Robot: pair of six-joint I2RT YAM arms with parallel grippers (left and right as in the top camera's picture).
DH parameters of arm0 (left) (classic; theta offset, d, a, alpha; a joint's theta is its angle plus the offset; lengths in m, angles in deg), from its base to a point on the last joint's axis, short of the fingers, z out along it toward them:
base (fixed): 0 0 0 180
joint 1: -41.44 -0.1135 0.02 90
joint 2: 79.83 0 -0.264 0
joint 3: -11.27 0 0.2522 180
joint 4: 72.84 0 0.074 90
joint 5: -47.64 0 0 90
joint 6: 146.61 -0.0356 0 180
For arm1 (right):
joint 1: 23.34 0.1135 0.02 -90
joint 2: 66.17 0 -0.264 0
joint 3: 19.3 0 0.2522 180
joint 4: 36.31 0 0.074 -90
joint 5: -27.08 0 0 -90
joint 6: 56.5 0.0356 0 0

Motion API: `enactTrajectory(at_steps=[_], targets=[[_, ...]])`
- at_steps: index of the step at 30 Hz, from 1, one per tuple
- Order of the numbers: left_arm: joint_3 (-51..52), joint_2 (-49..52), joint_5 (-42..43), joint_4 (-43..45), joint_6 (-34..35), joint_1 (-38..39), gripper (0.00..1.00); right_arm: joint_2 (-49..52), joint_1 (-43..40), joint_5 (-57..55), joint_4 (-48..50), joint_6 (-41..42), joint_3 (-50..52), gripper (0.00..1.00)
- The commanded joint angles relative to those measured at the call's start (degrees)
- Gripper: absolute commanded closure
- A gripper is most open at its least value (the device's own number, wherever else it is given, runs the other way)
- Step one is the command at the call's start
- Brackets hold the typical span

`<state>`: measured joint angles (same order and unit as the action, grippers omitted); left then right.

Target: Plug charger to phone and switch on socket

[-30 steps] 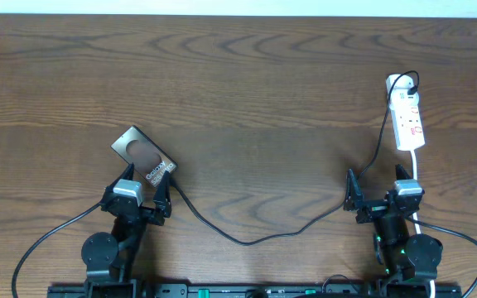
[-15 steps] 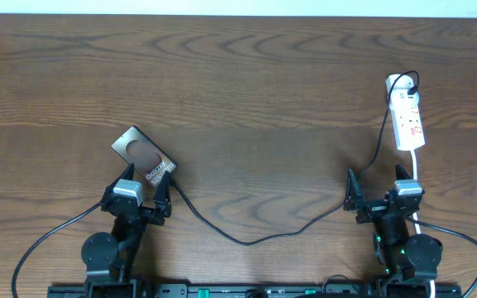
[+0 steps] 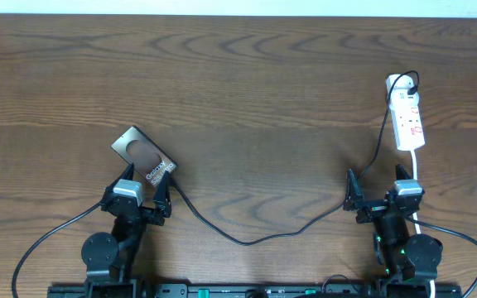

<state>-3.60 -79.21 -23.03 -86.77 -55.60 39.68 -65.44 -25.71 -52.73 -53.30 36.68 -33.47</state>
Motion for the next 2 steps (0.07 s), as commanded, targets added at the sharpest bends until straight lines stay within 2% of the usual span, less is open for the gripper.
enactTrajectory(at_steps=[1,2], targets=[[0.87,-0.39,0.50,-2.34,-1.01,0.24,0.27,-0.44,0.59,-0.83,-0.31,-0.68,0.09,0.01],[0.87,-0.39,0.50,-2.34,-1.01,0.24,0.27,-0.44,0.59,-0.83,-0.31,-0.68,0.09,0.01]])
